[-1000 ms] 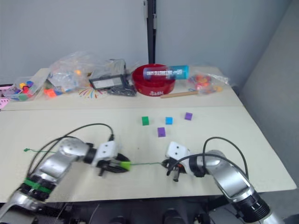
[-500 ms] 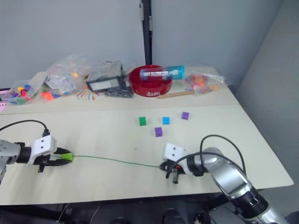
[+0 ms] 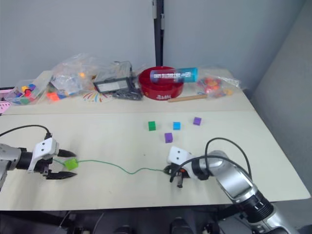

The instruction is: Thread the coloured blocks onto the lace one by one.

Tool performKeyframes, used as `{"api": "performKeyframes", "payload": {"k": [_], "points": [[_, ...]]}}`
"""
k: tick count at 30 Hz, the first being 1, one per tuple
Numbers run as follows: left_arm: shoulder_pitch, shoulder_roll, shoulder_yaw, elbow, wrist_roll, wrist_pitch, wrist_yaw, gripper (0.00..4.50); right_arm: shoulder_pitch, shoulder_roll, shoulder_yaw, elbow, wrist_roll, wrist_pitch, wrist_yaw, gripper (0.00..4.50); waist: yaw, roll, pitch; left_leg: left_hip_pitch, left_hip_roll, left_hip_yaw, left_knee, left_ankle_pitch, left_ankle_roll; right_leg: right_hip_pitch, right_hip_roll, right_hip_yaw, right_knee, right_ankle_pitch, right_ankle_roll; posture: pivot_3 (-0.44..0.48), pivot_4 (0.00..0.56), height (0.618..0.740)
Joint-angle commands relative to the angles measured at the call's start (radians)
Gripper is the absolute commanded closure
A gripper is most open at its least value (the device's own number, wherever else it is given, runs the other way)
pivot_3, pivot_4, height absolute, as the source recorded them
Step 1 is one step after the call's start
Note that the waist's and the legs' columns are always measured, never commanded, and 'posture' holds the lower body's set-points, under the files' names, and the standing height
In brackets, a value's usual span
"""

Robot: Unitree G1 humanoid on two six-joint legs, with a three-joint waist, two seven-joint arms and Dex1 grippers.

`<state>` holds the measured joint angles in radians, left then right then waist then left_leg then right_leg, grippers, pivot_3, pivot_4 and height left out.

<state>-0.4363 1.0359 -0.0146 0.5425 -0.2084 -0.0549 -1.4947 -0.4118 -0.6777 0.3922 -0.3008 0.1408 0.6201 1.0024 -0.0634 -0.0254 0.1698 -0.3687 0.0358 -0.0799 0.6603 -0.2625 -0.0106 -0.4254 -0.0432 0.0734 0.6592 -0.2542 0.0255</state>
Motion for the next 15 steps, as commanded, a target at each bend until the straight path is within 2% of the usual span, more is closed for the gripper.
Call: {"api": "performKeyframes", "payload": {"k": [1, 3, 7, 9, 15], "points": [[-0.037, -0.002, 0.018, -0.315, -0.133, 0.251, -0.007, 0.03, -0.025, 0.024, 0.01, -0.006, -0.002, -0.016, 0.001, 4.5, 0.005, -0.003, 0.002, 0.0, 0.0, 0.0, 0.0, 0.0, 0.0, 0.0, 0.0, 0.0, 0.0, 0.0, 0.0, 0.0, 0.15, 0.74], [-0.018, -0.022, 0.01, -0.445, -0.175, 0.345, 0.013, 0.03, -0.033, 0.035, 0.017, -0.004, -0.004, -0.012, -0.001, 4.5, 0.006, -0.004, 0.003, -0.001, 0.0, 0.0, 0.0, 0.0, 0.0, 0.0, 0.0, 0.0, -0.001, 0.0, 0.0, 0.0, 0.15, 0.74], [0.016, -0.201, -0.084, -0.645, -0.174, 0.435, 0.173, 0.03, -0.05, 0.055, 0.037, 0.012, -0.024, -0.004, -0.018, 4.5, 0.005, -0.003, 0.003, -0.001, 0.0, 0.0, 0.0, 0.0, 0.0, 0.001, -0.001, 0.0, -0.002, 0.0, 0.0, 0.0, 0.15, 0.74], [0.018, -0.261, -0.122, -0.66, -0.143, 0.445, 0.217, 0.03, -0.06, 0.067, 0.041, 0.024, -0.029, 0.001, -0.025, 4.5, 0.004, -0.004, 0.003, -0.001, 0.0, 0.0, 0.0, 0.0, 0.0, 0.001, -0.001, 0.0, -0.002, 0.0, 0.0, 0.0, 0.15, 0.74], [-0.002, -0.423, -0.275, -0.541, 0.031, 0.293, 0.322, 0.03, -0.07, 0.078, 0.041, 0.015, -0.037, 0.022, -0.031, 4.5, 0.004, -0.004, 0.003, 0.0, -0.001, -0.001, 0.001, 0.0, 0.0, 0.001, 0.0, 0.0, -0.001, 0.001, -0.001, 0.0, 0.15, 0.74]]}}
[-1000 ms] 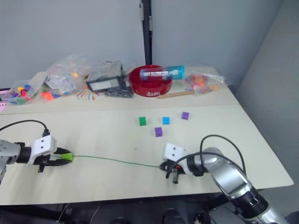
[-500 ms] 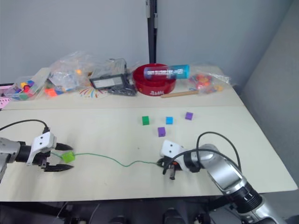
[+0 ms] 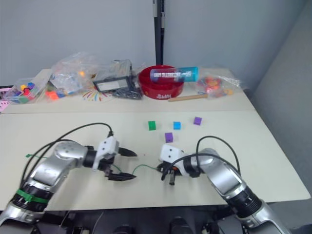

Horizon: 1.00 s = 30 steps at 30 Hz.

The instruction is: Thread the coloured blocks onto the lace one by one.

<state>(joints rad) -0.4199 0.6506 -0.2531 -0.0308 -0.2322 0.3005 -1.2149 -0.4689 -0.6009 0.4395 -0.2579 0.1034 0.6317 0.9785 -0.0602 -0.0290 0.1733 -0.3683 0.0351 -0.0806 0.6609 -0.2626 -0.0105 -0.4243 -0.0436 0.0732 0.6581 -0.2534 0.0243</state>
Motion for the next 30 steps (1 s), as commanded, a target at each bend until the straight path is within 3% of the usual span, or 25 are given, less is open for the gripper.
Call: {"api": "performKeyframes", "payload": {"k": [1, 8, 11, 22, 30], "points": [[-0.028, -0.06, -0.051, 0.057, 0.071, -0.079, 0.05, 0.03, -0.011, 0.001, -0.009, -0.031, 0.0, 0.016, -0.008, 4.5, 0.002, 0.0, 0.0, 0.0, 0.0, 0.0, 0.0, 0.0, 0.0, 0.0, 0.0, 0.0, 0.0, 0.0, 0.0, 0.0, 0.15, 0.74], [-0.089, -0.145, -0.08, 0.118, 0.088, -0.111, 0.045, 0.03, -0.003, -0.002, -0.01, -0.049, -0.001, 0.037, -0.014, 4.5, 0.013, 0.0, 0.0, 0.0, 0.0, 0.0, 0.0, 0.0, 0.0, 0.0, 0.0, 0.0, -0.001, 0.0, 0.0, 0.0, 0.15, 0.74], [-0.092, -0.147, -0.079, 0.121, 0.09, -0.114, 0.035, 0.78, -0.002, -0.002, -0.009, -0.056, 0.0, 0.045, -0.018, 4.5, 0.013, 0.0, 0.0, 0.0, 0.0, 0.0, 0.0, 0.0, 0.0, 0.0, 0.0, 0.0, -0.001, 0.0, 0.0, 0.0, 0.15, 0.74], [-0.073, -0.143, -0.09, 0.098, 0.102, -0.113, 0.024, 4.48, -0.009, 0.003, -0.008, -0.05, 0.002, 0.049, -0.023, 4.5, 0.015, 0.0, 0.0, 0.0, -0.001, 0.0, 0.0, 0.0, 0.0, 0.0, -0.001, 0.0, -0.001, 0.0, 0.0, 0.0, 0.15, 0.74], [-0.063, -0.158, -0.095, 0.06, 0.097, -0.094, 0.029, 4.48, -0.008, 0.004, -0.004, -0.049, 0.0, 0.051, -0.023, 4.5, 0.015, 0.0, 0.0, 0.0, -0.001, 0.0, 0.0, 0.0, 0.0, 0.001, -0.001, 0.0, -0.001, 0.0, 0.0, 0.0, 0.15, 0.74]]}}
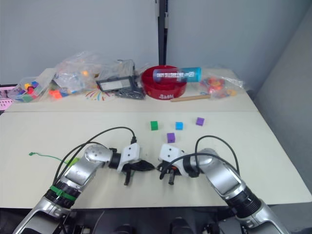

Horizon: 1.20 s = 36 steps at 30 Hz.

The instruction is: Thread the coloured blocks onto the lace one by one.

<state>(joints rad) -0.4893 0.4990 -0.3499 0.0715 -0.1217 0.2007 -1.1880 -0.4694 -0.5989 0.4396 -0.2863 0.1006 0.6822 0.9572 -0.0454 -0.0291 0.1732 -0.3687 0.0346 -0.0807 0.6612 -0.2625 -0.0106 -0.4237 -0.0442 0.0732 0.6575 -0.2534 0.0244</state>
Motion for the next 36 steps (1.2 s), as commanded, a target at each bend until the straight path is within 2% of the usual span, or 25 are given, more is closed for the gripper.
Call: {"api": "performKeyframes", "payload": {"k": [1, 2, 11, 29, 31, 34, 36], "points": [[0.008, -0.003, 0.004, -0.046, -0.015, 0.007, 0.0, 4.48, -0.006, 0.002, -0.004, -0.022, 0.003, 0.001, -0.002, 4.5, 0.0, 0.0, 0.0, 0.0, 0.0, 0.0, 0.0, 0.0, 0.0, 0.0, 0.0, 0.0, 0.0, 0.0, 0.0, 0.0, 0.15, 0.74], [0.011, 0.002, 0.006, -0.049, -0.016, 0.008, -0.004, 4.48, -0.003, 0.003, -0.007, -0.024, 0.005, 0.004, -0.004, 4.5, 0.0, 0.0, 0.0, 0.0, 0.0, 0.0, 0.0, 0.0, 0.0, 0.0, 0.0, 0.0, 0.0, 0.0, 0.0, 0.0, 0.15, 0.74], [0.017, 0.07, 0.039, -0.003, -0.012, -0.012, -0.032, 4.5, 0.054, -0.024, -0.025, -0.03, 0.002, -0.038, -0.008, 1.46, 0.002, 0.0, 0.0, 0.0, 0.0, 0.0, 0.0, 0.0, 0.0, 0.0, 0.0, 0.0, 0.0, 0.0, 0.0, 0.0, 0.15, 0.74], [0.011, 0.09, 0.034, 0.017, -0.005, -0.034, -0.054, 4.5, 0.112, -0.02, -0.053, 0.003, 0.005, -0.099, -0.019, 1.46, 0.002, 0.0, 0.0, 0.001, 0.0, 0.0, 0.0, 0.0, 0.0, 0.001, 0.0, 0.0, 0.0, 0.0, 0.0, 0.0, 0.15, 0.74], [0.011, 0.084, 0.053, -0.001, -0.048, 0.007, -0.065, 4.5, 0.115, -0.017, -0.058, -0.003, 0.011, -0.102, -0.018, 1.46, 0.002, 0.0, 0.0, 0.001, 0.0, 0.0, 0.0, 0.0, 0.0, 0.001, 0.0, 0.0, 0.0, 0.0, 0.0, 0.0, 0.15, 0.74], [-0.008, 0.079, 0.078, -0.032, -0.095, 0.036, -0.077, 3.67, 0.127, -0.005, -0.086, -0.019, 0.035, -0.101, -0.026, 1.43, 0.002, 0.0, 0.0, 0.001, 0.0, 0.0, 0.0, 0.0, 0.0, 0.001, 0.0, 0.0, 0.0, 0.0, 0.0, 0.0, 0.15, 0.74], [-0.021, 0.078, 0.075, -0.029, -0.074, 0.002, -0.066, 3.02, 0.14, -0.003, -0.105, -0.029, 0.048, -0.107, -0.033, 1.43, 0.003, 0.0, 0.0, 0.0, 0.0, 0.0, 0.0, 0.0, 0.0, 0.001, 0.0, 0.0, 0.0, 0.0, 0.0, 0.0, 0.15, 0.74]]}}
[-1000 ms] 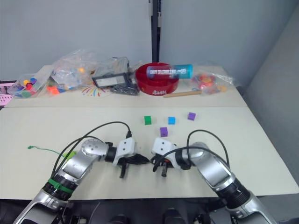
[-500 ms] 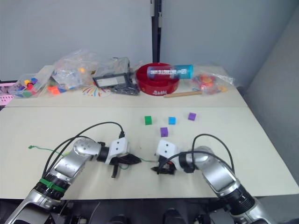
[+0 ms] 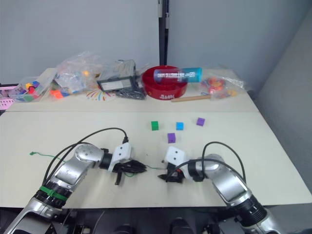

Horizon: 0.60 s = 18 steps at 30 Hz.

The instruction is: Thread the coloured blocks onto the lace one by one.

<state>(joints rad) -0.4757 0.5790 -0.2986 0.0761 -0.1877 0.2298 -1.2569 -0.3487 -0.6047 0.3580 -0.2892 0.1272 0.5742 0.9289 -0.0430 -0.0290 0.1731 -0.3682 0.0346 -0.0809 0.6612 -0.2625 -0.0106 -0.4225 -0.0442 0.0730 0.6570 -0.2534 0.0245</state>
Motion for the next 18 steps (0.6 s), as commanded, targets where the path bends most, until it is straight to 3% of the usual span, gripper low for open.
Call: {"api": "performKeyframes", "payload": {"k": [1, 2, 8, 18], "points": [[-0.039, -0.002, 0.021, -0.031, 0.001, -0.039, 0.007, 2.67, 0.025, 0.003, -0.031, -0.03, 0.026, -0.002, -0.008, 1.43, 0.001, 0.0, 0.0, 0.0, 0.0, 0.0, 0.0, 0.0, 0.0, 0.0, 0.0, 0.0, 0.0, 0.0, 0.0, 0.0, 0.15, 0.74], [-0.045, -0.005, 0.018, -0.035, -0.012, -0.032, -0.006, 2.35, 0.039, 0.004, -0.049, -0.039, 0.041, -0.009, -0.009, 1.43, 0.001, 0.0, 0.0, 0.0, 0.0, 0.0, 0.0, 0.0, 0.0, 0.0, 0.0, 0.0, 0.0, 0.0, 0.0, 0.0, 0.15, 0.74], [-0.061, -0.056, -0.03, -0.007, 0.002, -0.061, -0.024, 2.35, 0.102, -0.002, -0.135, -0.093, 0.116, -0.024, -0.008, 1.43, 0.002, 0.0, 0.0, -0.001, 0.0, 0.0, 0.0, 0.0, 0.0, 0.0, 0.0, 0.0, 0.0, 0.0, 0.0, 0.0, 0.15, 0.74], [-0.084, -0.117, -0.095, 0.22, 0.139, -0.228, 0.029, 2.35, 0.142, -0.044, -0.225, -0.161, 0.166, 0.025, -0.042, 1.43, 0.002, 0.0, 0.0, 0.0, -0.001, 0.0, 0.0, 0.0, 0.0, 0.001, 0.0, 0.0, 0.0, 0.0, 0.0, 0.0, 0.15, 0.74]]}}
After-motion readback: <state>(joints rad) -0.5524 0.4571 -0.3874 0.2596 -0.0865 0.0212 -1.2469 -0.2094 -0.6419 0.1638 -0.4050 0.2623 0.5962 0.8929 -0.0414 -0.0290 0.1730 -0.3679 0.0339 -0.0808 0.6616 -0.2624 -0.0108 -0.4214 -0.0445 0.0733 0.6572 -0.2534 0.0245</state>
